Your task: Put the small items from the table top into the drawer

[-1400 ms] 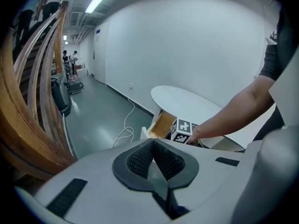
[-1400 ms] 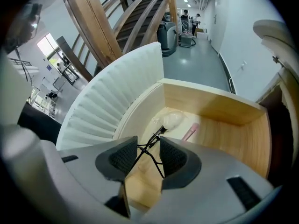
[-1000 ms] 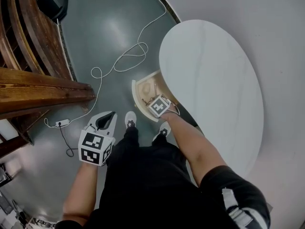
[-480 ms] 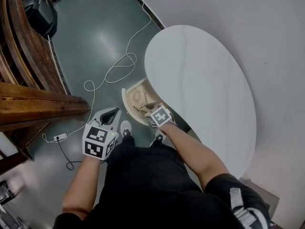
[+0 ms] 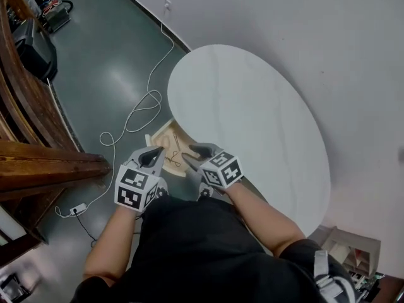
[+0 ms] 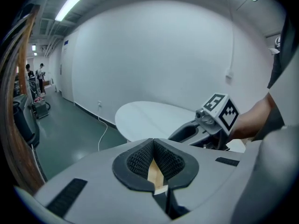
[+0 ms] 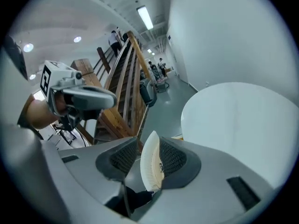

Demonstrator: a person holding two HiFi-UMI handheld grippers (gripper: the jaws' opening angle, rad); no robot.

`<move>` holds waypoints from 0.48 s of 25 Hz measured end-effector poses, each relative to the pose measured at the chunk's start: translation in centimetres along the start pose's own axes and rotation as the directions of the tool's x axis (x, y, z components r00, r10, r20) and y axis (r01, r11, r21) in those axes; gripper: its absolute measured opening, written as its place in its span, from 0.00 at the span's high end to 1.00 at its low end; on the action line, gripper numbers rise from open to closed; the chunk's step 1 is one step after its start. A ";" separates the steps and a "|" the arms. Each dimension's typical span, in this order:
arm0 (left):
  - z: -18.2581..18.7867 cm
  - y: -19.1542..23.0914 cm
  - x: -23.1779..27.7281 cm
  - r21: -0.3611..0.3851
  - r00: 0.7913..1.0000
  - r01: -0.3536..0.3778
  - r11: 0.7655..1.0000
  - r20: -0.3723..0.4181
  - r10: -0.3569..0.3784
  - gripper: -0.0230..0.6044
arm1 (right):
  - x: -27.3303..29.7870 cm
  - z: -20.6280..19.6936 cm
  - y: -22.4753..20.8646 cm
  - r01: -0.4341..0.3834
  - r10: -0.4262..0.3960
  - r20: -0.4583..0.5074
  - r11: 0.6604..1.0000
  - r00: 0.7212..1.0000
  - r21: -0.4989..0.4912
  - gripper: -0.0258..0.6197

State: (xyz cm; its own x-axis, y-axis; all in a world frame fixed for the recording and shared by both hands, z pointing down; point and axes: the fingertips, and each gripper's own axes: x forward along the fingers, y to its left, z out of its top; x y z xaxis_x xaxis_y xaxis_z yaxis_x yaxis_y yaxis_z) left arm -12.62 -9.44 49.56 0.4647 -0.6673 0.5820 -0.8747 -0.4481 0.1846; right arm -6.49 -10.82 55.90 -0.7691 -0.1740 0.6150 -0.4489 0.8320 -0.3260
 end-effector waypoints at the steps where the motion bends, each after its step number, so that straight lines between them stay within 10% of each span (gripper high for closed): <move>1: 0.3 -0.4 0.2 0.007 1.000 0.009 1.000 0.002 -0.009 0.94 | -1.1 0.7 0.0 0.012 -0.012 0.029 1.000 1.000 0.003 0.74; 12: 5.1 -3.5 0.0 0.088 0.994 0.070 0.994 0.077 -0.077 0.94 | -11.4 3.9 -2.2 0.208 -0.214 0.265 0.977 0.940 0.053 0.82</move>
State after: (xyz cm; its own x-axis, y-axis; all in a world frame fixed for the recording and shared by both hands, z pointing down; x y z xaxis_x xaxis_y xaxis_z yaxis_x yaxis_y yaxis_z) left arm -8.82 -10.88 44.91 0.5400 -0.6746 0.5033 -0.8244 -0.5444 0.1548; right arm 1.48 -12.69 46.86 -0.7473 -0.4813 0.4582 -0.6224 0.7485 -0.2288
